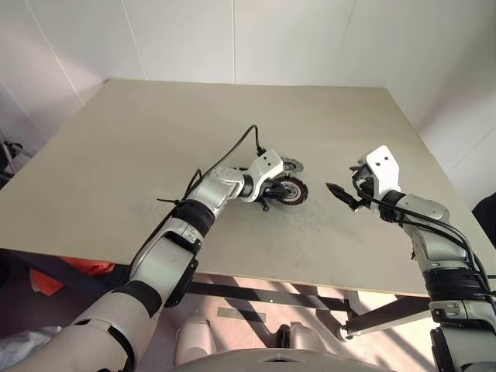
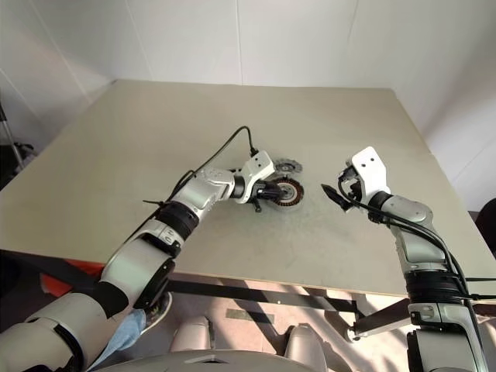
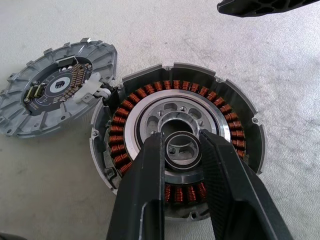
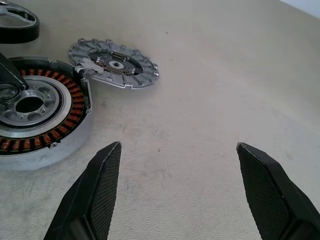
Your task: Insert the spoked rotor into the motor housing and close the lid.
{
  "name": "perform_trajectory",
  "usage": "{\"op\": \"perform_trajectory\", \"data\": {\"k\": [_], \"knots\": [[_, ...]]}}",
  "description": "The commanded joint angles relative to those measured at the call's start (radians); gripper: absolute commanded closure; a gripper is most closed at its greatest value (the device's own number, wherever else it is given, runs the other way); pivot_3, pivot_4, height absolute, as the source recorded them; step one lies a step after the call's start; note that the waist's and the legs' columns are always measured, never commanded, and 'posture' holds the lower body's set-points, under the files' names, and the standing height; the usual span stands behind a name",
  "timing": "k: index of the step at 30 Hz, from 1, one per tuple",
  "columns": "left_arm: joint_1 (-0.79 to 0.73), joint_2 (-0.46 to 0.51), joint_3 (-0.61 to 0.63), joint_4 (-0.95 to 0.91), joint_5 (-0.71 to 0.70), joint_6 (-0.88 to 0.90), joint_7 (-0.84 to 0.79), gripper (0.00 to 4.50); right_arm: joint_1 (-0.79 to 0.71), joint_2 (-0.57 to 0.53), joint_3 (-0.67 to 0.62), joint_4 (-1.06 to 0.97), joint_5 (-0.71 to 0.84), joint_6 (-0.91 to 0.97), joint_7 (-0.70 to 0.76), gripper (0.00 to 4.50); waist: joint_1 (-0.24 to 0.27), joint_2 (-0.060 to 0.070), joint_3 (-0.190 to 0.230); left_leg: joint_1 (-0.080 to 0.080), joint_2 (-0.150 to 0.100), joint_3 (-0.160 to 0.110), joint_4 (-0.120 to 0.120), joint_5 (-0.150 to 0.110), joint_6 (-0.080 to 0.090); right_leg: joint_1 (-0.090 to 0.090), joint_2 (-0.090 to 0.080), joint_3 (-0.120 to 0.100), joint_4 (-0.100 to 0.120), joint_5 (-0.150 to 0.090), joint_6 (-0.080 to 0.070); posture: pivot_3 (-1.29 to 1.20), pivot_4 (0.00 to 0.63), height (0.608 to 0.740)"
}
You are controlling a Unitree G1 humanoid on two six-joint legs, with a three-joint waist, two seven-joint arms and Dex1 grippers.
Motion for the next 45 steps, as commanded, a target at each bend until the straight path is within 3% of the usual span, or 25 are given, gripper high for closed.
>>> {"op": "perform_trajectory", "data": {"k": [1,12,18,24,34,37,40,45], "knots": [[-0.037,-0.023,0.013,0.023,0.002,-0.014,0.004,3.81,-0.009,-0.007,-0.019,-0.05,0.01,-0.003,-0.005,0.36,0.003,0.0,0.0,0.0,0.0,0.0,0.0,0.0,0.0,0.0,0.0,0.0,0.0,0.0,0.0,0.0,0.0,0.74],[-0.082,-0.053,0.037,0.097,0.017,-0.049,0.023,3.81,-0.01,-0.004,-0.015,-0.052,0.008,-0.003,-0.007,0.36,0.005,0.0,0.0,0.0,0.0,0.0,0.0,0.0,0.0,0.0,0.0,0.0,0.0,0.0,0.0,0.0,0.0,0.74],[-0.105,-0.04,0.08,0.129,0.014,-0.064,0.099,1.86,-0.006,-0.005,-0.019,-0.055,0.01,-0.003,-0.008,0.36,0.005,0.0,0.0,0.0,0.0,0.0,0.0,0.0,0.0,0.0,0.0,0.0,0.0,0.0,0.0,0.0,0.0,0.74],[-0.118,0.008,0.184,0.048,-0.047,-0.071,0.134,1.86,0.0,0.005,-0.011,-0.082,0.017,0.008,-0.005,0.36,0.004,0.0,0.0,0.0,0.0,0.0,0.0,0.0,0.0,0.0,0.0,0.0,0.0,0.0,0.0,0.0,0.0,0.74],[0.03,0.151,0.302,-0.403,-0.172,0.16,0.168,1.86,0.033,0.108,0.078,-0.246,0.049,0.118,-0.001,0.36,0.0,0.002,0.002,0.001,0.001,0.0,-0.002,0.0,0.0,0.0,0.0,-0.001,0.0,-0.001,-0.001,0.0,0.0,0.74],[0.119,0.202,0.323,-0.5,-0.184,0.217,0.198,1.83,0.035,0.135,0.107,-0.245,0.037,0.135,-0.009,1.15,-0.003,0.003,0.003,0.001,0.001,0.0,-0.002,0.0,0.0,0.0,0.0,-0.001,0.0,-0.001,-0.001,0.0,0.0,0.74],[0.19,0.245,0.353,-0.571,-0.205,0.272,0.227,1.83,0.031,0.143,0.126,-0.245,0.023,0.135,-0.014,2.23,-0.005,0.003,0.003,0.001,0.001,0.0,-0.002,0.0,-0.001,0.0,0.001,-0.001,0.0,-0.001,-0.001,0.0,0.0,0.74],[0.287,0.29,0.387,-0.667,-0.228,0.331,0.271,1.83,0.002,0.146,0.145,-0.222,0.021,0.137,-0.004,2.23,-0.005,0.003,0.003,0.0,0.002,-0.001,-0.002,0.001,-0.002,0.0,0.001,-0.001,0.0,-0.001,-0.001,0.0,0.0,0.74]]}}
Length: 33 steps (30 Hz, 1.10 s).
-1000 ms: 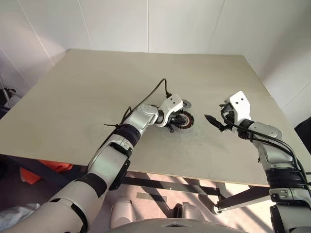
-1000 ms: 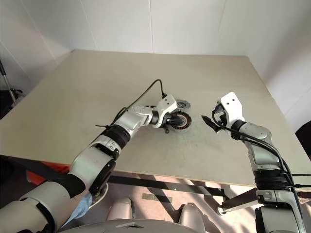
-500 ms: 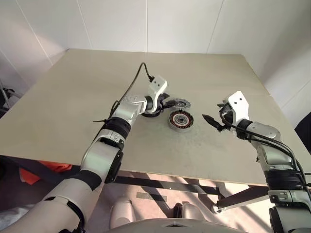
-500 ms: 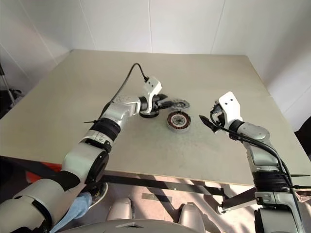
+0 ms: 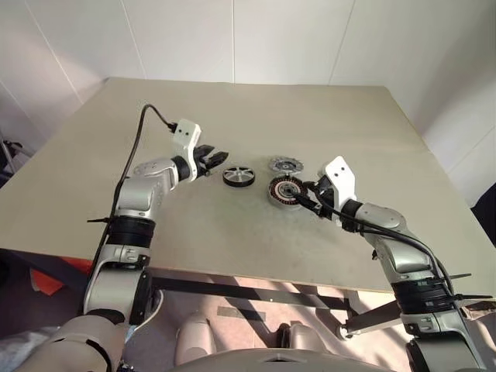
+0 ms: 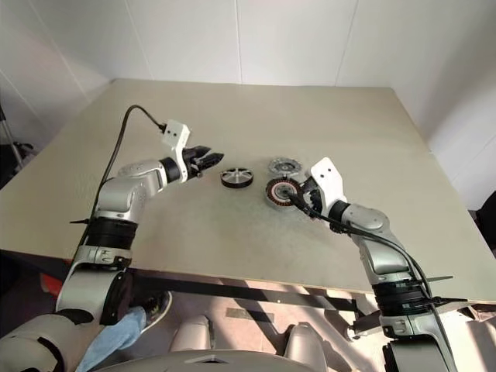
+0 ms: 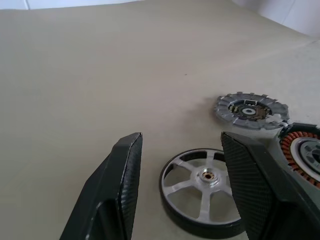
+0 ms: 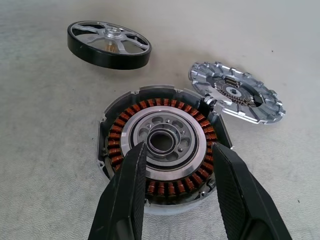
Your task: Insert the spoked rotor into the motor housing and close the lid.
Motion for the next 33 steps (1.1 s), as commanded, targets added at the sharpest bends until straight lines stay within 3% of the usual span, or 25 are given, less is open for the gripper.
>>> {"op": "perform_trajectory", "data": {"k": [1,27,33], "knots": [[0.028,0.017,0.023,-0.107,-0.033,0.029,0.027,1.83,-0.042,0.001,0.006,-0.011,0.002,-0.009,0.008,2.23,0.0,0.0,0.0,0.0,0.0,0.0,0.0,0.0,0.0,0.0,0.0,0.0,0.0,0.0,0.0,0.0,0.0,0.74],[0.071,0.01,0.013,-0.173,-0.088,0.06,0.113,1.83,-0.07,0.012,0.035,0.038,-0.011,0.02,0.008,2.23,-0.002,0.0,0.0,0.001,0.001,0.0,0.0,0.003,-0.005,0.0,0.001,0.0,0.001,0.0,0.0,0.0,0.0,0.74],[0.092,-0.015,-0.01,-0.214,-0.101,0.075,0.126,1.83,-0.082,-0.029,0.025,-0.082,0.002,0.163,-0.008,2.23,-0.001,0.0,0.0,0.0,0.001,0.0,0.0,0.003,-0.005,0.0,0.001,0.0,0.001,0.0,0.0,0.0,0.0,0.74]]}}
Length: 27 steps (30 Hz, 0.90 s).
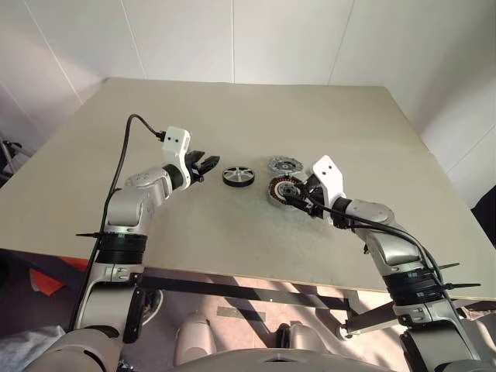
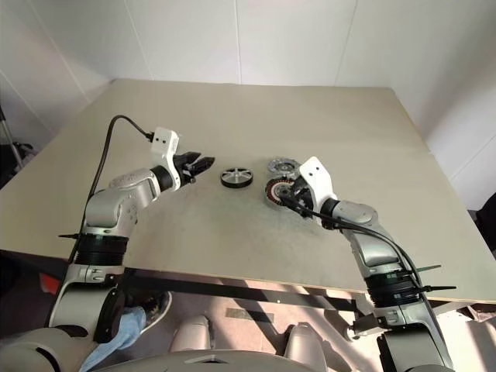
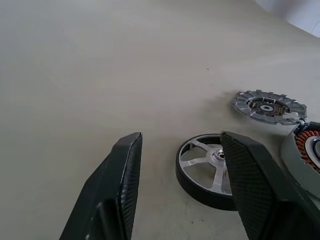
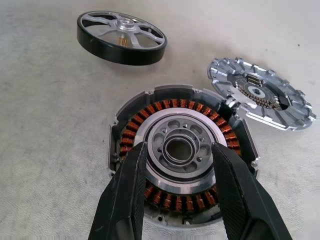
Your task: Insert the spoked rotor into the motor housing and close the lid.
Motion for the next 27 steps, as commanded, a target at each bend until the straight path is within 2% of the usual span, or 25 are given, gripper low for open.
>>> {"op": "perform_trajectory", "data": {"k": [1,6,10,27], "knots": [[0.008,-0.013,-0.011,-0.066,-0.019,0.007,0.009,1.83,-0.034,-0.035,-0.031,-0.124,0.021,0.115,-0.01,2.23,0.0,0.0,0.0,0.0,0.0,0.0,0.0,0.0,0.0,0.0,0.0,0.0,0.0,0.0,0.0,0.0,0.0,0.74],[0.028,-0.029,-0.017,-0.077,-0.02,0.008,0.023,1.83,-0.054,-0.079,-0.022,-0.19,0.036,0.207,0.012,2.23,0.0,0.0,0.0,0.001,0.0,0.0,0.0,0.0,-0.001,0.0,0.0,0.0,0.0,0.0,0.0,0.0,0.0,0.74],[0.033,-0.026,-0.014,-0.078,-0.024,0.008,0.033,1.83,-0.078,-0.07,-0.002,-0.178,0.032,0.238,0.003,2.23,0.0,0.0,0.0,0.001,0.0,0.0,0.0,0.001,-0.001,0.0,0.001,0.001,0.001,0.0,0.0,0.0,0.0,0.74],[0.063,-0.014,-0.007,-0.11,-0.033,0.015,0.056,1.83,-0.131,-0.023,0.054,-0.037,-0.009,0.215,-0.007,2.23,0.0,0.0,0.0,0.001,0.0,0.0,0.0,0.001,-0.002,0.0,0.001,0.001,0.001,0.0,0.0,0.0,0.0,0.74]]}}
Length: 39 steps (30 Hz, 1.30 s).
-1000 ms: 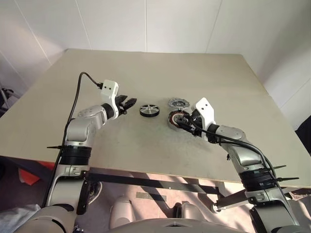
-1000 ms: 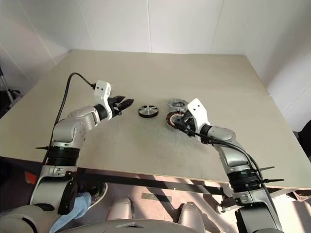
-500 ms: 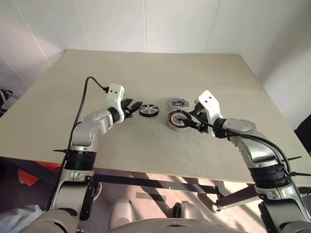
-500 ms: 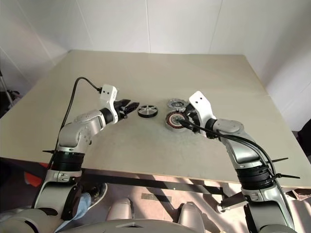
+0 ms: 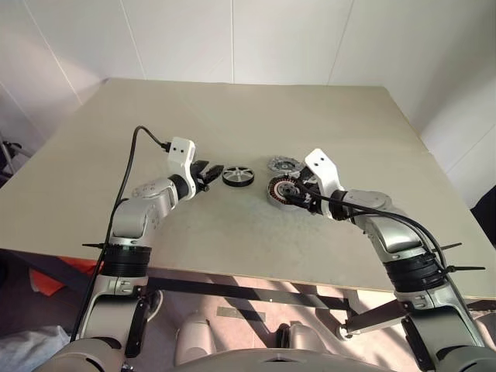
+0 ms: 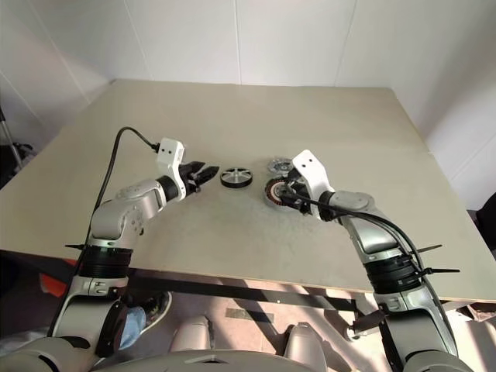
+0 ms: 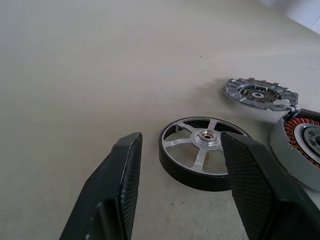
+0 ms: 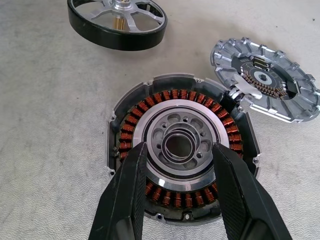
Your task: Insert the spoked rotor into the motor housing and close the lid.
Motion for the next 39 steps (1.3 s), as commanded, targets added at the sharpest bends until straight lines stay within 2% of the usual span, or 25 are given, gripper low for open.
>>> {"op": "perform_trajectory", "data": {"k": [1,4,7,10,21,39], "knots": [[-0.01,0.011,0.013,-0.043,-0.012,-0.006,0.004,1.83,-0.027,0.004,0.001,-0.007,-0.006,-0.017,-0.003,2.23,0.0,0.0,0.0,0.0,0.0,0.0,0.0,0.0,0.0,0.0,0.0,0.0,0.0,0.0,0.0,0.0,0.0,0.74],[-0.012,0.011,0.012,-0.042,-0.012,-0.007,0.007,1.83,-0.028,0.008,0.001,0.002,-0.007,-0.015,-0.006,2.23,0.0,0.0,0.0,0.0,0.0,0.0,0.0,0.0,0.0,0.0,0.0,0.0,0.0,0.0,0.0,0.0,0.0,0.74],[-0.012,0.012,0.011,-0.042,-0.011,-0.008,0.007,1.83,-0.029,0.009,0.001,0.006,-0.008,-0.013,-0.007,2.79,0.0,0.0,0.0,0.0,0.0,0.0,0.0,0.0,0.0,0.0,0.0,0.0,0.0,0.0,0.0,0.0,0.0,0.74],[-0.012,0.012,0.012,-0.042,-0.011,-0.008,0.009,1.83,-0.028,0.007,0.001,0.006,-0.01,-0.013,-0.007,3.74,0.0,0.0,0.0,0.0,0.0,0.0,0.001,0.0,0.0,0.0,0.0,0.0,0.001,0.0,0.0,0.0,0.0,0.74],[-0.009,0.014,0.008,-0.037,-0.006,-0.014,0.011,1.83,-0.042,0.013,-0.002,-0.016,-0.005,-0.017,-0.007,3.83,0.0,0.0,0.0,0.0,0.0,0.0,0.001,0.0,0.0,0.0,0.0,0.0,0.001,0.0,0.0,0.0,0.0,0.74],[0.004,0.022,0.008,-0.044,-0.006,-0.014,0.012,1.83,-0.058,0.026,0.019,0.074,-0.031,-0.065,-0.009,3.83,0.0,0.0,0.0,0.0,0.0,0.0,0.002,0.0,0.0,0.001,0.0,0.0,0.002,0.0,0.0,0.0,0.0,0.74]]}}
